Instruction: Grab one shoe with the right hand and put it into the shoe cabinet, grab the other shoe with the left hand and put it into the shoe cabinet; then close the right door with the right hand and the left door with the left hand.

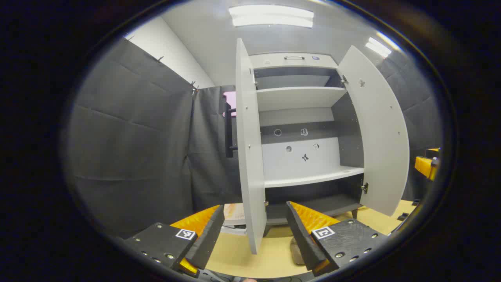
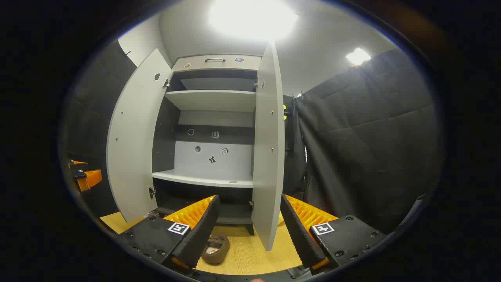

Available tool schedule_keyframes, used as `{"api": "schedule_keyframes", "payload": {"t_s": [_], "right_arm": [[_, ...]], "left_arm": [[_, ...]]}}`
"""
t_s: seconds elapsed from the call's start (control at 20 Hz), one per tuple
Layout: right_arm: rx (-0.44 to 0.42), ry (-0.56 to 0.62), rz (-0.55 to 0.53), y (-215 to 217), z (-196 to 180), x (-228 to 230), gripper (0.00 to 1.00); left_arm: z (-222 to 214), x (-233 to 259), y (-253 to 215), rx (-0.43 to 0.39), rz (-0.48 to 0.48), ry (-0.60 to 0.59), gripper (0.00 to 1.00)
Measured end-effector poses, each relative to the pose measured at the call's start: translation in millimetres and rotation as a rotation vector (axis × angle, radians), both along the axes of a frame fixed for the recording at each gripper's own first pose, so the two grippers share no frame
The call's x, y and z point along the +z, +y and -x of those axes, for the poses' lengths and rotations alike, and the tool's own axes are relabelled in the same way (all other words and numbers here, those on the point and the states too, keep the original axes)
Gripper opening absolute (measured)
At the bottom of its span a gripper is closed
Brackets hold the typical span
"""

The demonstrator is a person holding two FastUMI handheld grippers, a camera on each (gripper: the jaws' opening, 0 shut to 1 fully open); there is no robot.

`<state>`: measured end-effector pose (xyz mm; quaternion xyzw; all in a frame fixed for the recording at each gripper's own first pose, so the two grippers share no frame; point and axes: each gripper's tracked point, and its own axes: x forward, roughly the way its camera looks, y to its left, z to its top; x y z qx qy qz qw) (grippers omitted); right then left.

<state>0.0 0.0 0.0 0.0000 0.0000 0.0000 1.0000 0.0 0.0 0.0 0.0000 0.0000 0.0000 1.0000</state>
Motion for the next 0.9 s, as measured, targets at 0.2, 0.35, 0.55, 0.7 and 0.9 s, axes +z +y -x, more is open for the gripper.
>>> {"api": "schedule_keyframes", "payload": {"t_s": [0.2,0.35,0.55,0.7,0.9], "right_arm": [[0.003,0.002,-0.008,2,-3,-1,0.97],[0.009,0.009,-0.011,4,-5,-2,0.97],[0.021,0.008,-0.013,9,-6,-2,0.97],[0.029,0.011,-0.006,13,-8,-3,0.97],[0.055,0.046,-0.018,24,-14,-10,0.97]], "left_arm": [[-1,2,-1,-0.002,-0.011,-0.005,0.98],[-1,1,-1,-0.003,-0.016,-0.005,0.98],[-1,3,-1,-0.005,-0.022,-0.008,0.98],[-2,2,-1,-0.005,-0.024,-0.013,0.98],[-4,1,1,-0.002,-0.021,-0.008,0.98]]}}
